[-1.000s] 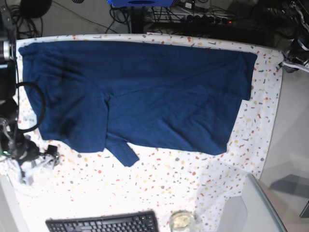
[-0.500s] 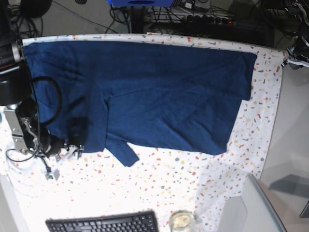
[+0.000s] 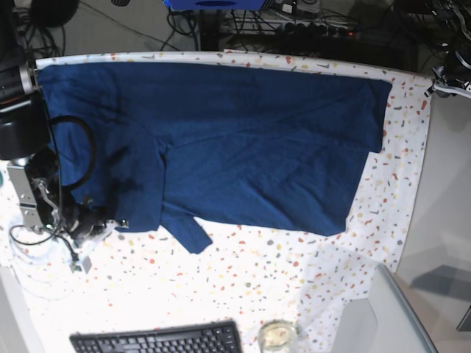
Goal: Layout the t-shirt on the table in an organized manner, then fold the t-shirt properly
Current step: 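Move the right gripper down to the shirt's hanging sleeve and grasp it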
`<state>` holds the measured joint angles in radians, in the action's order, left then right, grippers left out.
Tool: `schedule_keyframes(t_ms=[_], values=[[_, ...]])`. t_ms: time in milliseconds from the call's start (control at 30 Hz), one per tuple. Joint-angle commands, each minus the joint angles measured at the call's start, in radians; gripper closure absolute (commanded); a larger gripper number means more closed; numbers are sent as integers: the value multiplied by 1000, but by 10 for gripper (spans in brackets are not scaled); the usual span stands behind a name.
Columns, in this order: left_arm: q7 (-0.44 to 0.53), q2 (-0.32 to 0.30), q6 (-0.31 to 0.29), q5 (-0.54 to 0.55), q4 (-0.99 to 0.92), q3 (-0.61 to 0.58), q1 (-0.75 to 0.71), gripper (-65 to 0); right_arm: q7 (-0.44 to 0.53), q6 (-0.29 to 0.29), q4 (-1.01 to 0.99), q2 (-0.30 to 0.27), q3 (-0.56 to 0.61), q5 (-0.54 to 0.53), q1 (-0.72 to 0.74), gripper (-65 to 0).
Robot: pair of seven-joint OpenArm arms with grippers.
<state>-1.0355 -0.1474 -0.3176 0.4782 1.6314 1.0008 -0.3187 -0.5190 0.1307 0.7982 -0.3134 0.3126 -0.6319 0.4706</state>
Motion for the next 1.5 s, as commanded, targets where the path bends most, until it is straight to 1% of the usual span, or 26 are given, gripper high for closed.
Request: schedule_keyframes(t_ms=[0, 167, 233, 267, 300, 333, 467, 500, 533, 567, 733, 833, 867, 900, 933, 1033, 1067, 1167, 1200, 1333, 1367, 1467], values=[[17, -18, -2, 9, 16, 8, -1, 0, 18, 4, 16, -7, -8, -12, 35, 0], [17, -18, -2, 9, 16, 8, -1, 0, -2, 2, 25, -7, -8, -12, 37, 0], [17, -18, -2, 9, 16, 8, -1, 0, 6, -1, 25, -7, -10, -13, 37, -11], [17, -18, -2, 9, 16, 8, -1, 0, 13, -1, 25, -7, -10, -13, 37, -23], [17, -18, -2, 9, 16, 8, 0, 0, 18, -1, 25, -7, -10, -13, 37, -48], [17, -18, -2, 9, 16, 8, 0, 0, 20, -1, 33, -7, -10, -13, 37, -87], [19, -18, -2, 9, 16, 8, 0, 0, 21, -1, 51, -7, -8, -9, 33, -356], [19, -18, -2, 9, 16, 8, 0, 0, 24, -1, 49, -7, -7, -9, 32, -408], [19, -18, -2, 9, 16, 8, 0, 0, 24, -1, 48, -7, -5, -9, 32, -438], [19, -18, -2, 9, 16, 8, 2, 0, 24, -1, 48, -7, -5, -9, 30, -447], [19, -18, -2, 9, 16, 5, 6, 0, 24, -1, -15, -7, -3, -9, 33, -372], [19, -18, -2, 9, 16, 5, 8, 0, 24, -1, -24, -5, -3, -9, 30, -339], [19, -18, -2, 9, 16, 5, 8, 0, 24, -1, -26, -5, -3, -9, 30, -315], [19, -18, -1, 9, 16, 5, 8, 0, 24, -1, -26, -5, -3, -9, 30, -285], [19, -18, -1, 9, 16, 5, 8, 0, 24, -1, -26, -5, -3, -9, 30, -237], [19, -18, 1, 9, 16, 5, 10, 0, 23, -1, -26, -5, -8, -12, 33, -50], [19, -18, 1, 9, 16, 5, 10, 0, 21, 1, -26, -5, -8, -12, 35, 0], [19, -18, 1, 9, 16, 3, 10, 0, 16, 1, 7, -5, -8, -13, 30, -18], [19, -18, 1, 9, 16, 3, 10, 0, 13, 1, 40, -5, -10, -15, 23, -11], [19, -18, 1, 9, 14, 5, 10, 0, -71, -3, 229, -11, -10, -50, -28, 0], [19, -18, 1, 9, 14, 5, 10, 0, -94, -10, 277, -13, -22, -56, -43, 0], [19, -18, 1, 9, 14, 7, 10, 0, -169, -67, 425, -8, -117, -53, -109, 0]])
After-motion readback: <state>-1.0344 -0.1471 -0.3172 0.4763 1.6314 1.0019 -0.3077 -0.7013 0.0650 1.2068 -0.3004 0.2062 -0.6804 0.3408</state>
